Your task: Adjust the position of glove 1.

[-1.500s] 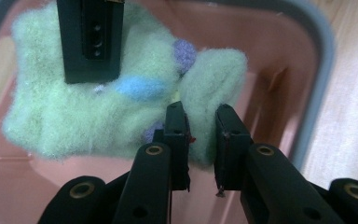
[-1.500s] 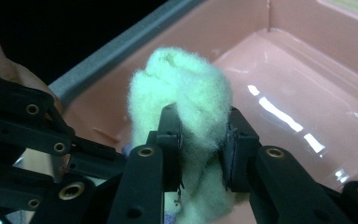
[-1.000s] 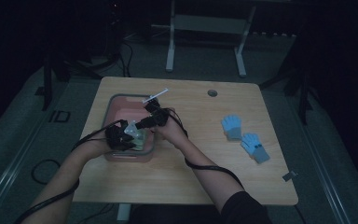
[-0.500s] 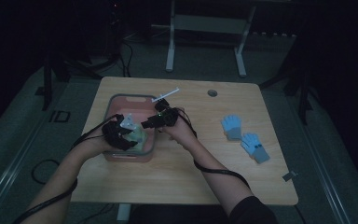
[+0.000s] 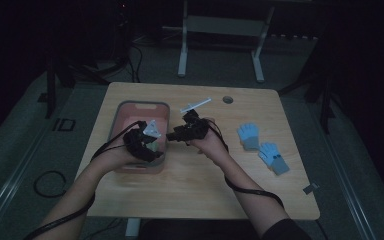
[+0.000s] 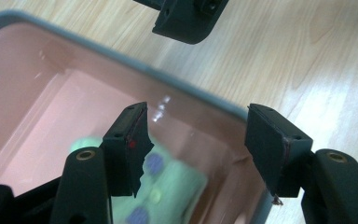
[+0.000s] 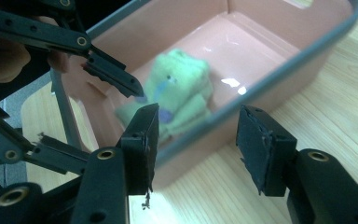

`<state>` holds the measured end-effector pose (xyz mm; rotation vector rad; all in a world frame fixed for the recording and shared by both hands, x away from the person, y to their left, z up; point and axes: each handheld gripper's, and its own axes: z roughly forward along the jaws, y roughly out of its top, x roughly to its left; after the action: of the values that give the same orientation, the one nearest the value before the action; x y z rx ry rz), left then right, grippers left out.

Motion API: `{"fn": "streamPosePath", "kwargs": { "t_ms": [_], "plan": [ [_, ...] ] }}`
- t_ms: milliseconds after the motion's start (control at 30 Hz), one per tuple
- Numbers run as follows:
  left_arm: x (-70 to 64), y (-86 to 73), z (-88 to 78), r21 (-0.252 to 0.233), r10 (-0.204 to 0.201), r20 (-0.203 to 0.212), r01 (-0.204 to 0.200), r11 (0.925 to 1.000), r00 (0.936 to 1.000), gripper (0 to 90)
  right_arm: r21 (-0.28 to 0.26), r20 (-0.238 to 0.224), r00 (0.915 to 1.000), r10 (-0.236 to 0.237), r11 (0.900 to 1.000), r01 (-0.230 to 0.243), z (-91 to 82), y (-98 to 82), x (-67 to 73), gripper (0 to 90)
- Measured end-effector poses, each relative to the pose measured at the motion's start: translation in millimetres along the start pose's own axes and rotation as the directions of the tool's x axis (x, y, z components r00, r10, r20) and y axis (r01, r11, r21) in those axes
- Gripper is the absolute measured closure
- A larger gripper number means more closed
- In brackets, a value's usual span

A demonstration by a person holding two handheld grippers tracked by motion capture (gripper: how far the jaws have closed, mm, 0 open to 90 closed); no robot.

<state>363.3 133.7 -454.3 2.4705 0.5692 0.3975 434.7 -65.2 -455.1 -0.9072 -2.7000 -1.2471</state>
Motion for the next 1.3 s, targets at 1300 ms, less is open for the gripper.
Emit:
{"fn": "streamPosePath", "kwargs": {
  "t_ms": [1300],
  "plan": [
    [-100.5,30.4,63.8,-0.081,0.111,0.115,-0.102,0.9915,0.9872,10.8,-0.035,0.116,0.9926,0.035,0.999,-0.031,-95.9,-100.7,-54.0,47.4]
  ]
}}
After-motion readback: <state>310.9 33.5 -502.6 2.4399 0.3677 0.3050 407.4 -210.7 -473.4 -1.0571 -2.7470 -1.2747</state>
